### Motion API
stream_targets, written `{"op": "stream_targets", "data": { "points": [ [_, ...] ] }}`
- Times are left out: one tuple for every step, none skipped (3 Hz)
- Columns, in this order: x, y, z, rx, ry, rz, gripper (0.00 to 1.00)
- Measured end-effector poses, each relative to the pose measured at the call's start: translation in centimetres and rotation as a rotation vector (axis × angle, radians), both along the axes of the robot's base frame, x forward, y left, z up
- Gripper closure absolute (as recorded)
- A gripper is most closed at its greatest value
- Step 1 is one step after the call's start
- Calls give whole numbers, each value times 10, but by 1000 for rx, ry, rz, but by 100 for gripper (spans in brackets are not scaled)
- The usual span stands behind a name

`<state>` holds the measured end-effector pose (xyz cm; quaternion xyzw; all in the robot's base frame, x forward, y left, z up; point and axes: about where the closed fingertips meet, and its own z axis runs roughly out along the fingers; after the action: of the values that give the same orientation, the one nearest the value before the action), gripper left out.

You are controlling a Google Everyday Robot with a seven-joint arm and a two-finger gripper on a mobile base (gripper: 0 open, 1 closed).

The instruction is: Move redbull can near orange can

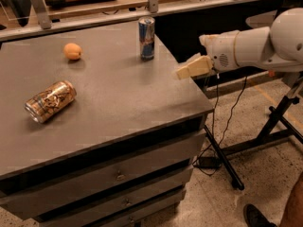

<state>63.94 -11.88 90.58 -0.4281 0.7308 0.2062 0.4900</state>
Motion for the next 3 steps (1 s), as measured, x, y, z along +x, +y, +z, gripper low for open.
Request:
{"op": "stream_targets", "data": {
  "points": [
    [20, 18, -7, 38, -2, 50, 0],
    [47, 46, -15, 103, -22, 119, 0],
    [64, 60, -15, 144, -48, 145, 0]
  ]
}}
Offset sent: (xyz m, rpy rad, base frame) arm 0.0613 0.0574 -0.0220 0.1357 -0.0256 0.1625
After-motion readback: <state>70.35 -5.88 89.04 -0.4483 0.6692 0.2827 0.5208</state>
